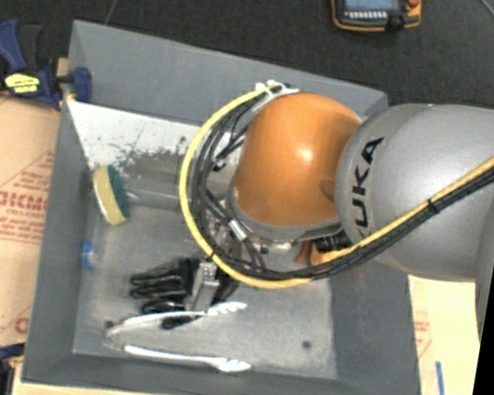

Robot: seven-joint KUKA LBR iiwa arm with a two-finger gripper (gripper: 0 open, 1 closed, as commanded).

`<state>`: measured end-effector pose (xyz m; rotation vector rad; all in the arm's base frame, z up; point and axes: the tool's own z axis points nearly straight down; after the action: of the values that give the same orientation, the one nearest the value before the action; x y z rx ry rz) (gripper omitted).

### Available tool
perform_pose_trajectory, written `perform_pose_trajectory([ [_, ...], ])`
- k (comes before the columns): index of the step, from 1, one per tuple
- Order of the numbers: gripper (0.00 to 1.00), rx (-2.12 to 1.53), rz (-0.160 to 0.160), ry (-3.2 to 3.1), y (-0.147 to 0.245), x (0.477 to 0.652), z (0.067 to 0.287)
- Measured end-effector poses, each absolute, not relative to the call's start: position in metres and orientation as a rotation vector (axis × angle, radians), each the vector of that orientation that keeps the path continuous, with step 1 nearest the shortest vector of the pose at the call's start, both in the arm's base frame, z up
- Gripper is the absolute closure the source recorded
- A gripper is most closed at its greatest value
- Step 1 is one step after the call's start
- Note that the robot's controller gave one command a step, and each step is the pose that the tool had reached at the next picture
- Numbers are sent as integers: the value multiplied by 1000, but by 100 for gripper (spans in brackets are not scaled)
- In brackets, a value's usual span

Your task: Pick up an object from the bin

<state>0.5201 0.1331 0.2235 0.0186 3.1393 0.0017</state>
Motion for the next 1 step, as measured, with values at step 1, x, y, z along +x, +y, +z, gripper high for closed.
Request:
perform_pose_trajectory([
  [1,0,19,2,3139,133,520,223],
])
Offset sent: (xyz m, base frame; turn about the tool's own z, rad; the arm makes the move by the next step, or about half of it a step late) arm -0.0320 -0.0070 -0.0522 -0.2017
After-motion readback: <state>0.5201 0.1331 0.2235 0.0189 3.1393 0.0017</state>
